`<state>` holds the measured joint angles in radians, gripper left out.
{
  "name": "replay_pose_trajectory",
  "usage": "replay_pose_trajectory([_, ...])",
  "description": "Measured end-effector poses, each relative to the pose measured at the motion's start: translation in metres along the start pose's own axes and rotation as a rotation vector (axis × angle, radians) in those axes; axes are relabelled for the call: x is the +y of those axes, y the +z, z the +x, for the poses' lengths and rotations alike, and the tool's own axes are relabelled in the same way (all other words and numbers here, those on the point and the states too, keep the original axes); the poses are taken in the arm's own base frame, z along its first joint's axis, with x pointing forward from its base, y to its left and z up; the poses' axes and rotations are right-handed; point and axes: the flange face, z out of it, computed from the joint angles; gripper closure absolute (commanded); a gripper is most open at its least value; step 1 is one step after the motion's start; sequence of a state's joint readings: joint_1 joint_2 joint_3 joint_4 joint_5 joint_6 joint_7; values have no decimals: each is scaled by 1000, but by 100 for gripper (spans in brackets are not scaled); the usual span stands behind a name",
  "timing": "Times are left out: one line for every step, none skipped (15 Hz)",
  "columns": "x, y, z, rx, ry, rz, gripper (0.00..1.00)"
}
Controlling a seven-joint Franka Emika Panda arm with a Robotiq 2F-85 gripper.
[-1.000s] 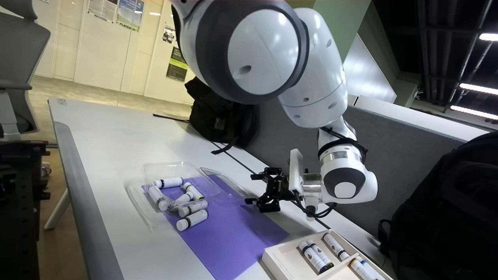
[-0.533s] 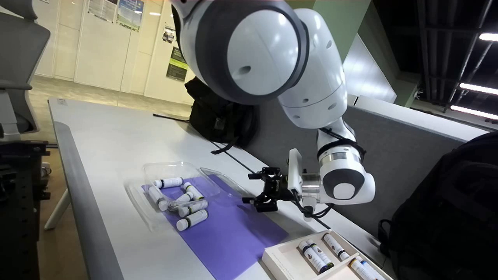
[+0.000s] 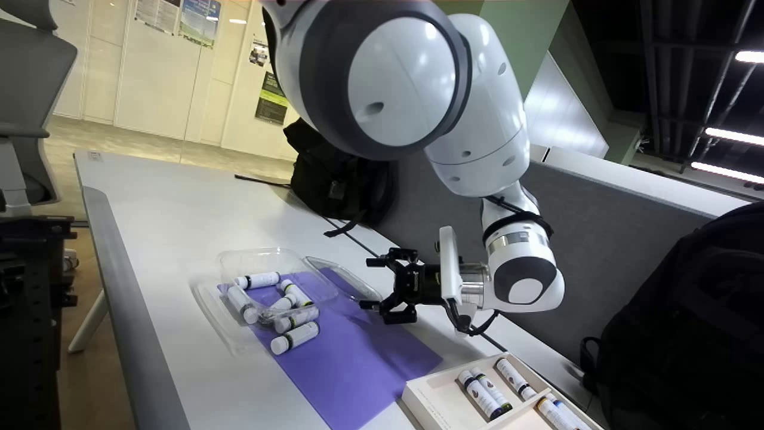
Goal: Close the clear container
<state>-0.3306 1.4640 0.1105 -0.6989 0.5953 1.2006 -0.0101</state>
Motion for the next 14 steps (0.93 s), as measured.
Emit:
replay_pose_trajectory([0, 1, 0, -2, -12, -8, 0])
replay_pose_trajectory([0, 1, 0, -3, -20, -15, 0])
replay_pose_trajectory([1, 2, 0, -3, -28, -26, 0])
replay_pose_trajectory([2, 2, 1, -3, -38, -40, 0])
replay_pose_trajectory([3, 3, 1, -5, -50, -56, 0])
replay_pose_trajectory([4, 4, 1, -6, -59, -72, 0])
replay_pose_trajectory([5, 4, 2, -7, -65, -84, 0])
replay_pose_trajectory([5, 5, 2, -8, -66, -86, 0])
replay_pose_trajectory([5, 5, 2, -9, -66, -86, 0])
replay_pose_trajectory([5, 5, 2, -8, -66, -85, 0])
replay_pose_trajectory([5, 5, 2, -8, -66, -85, 0])
replay_pose_trajectory([5, 5, 2, -8, -66, -85, 0])
replay_pose_trajectory([5, 5, 2, -8, -66, -85, 0])
replay_pose_trajectory([5, 5, 2, -8, -67, -85, 0])
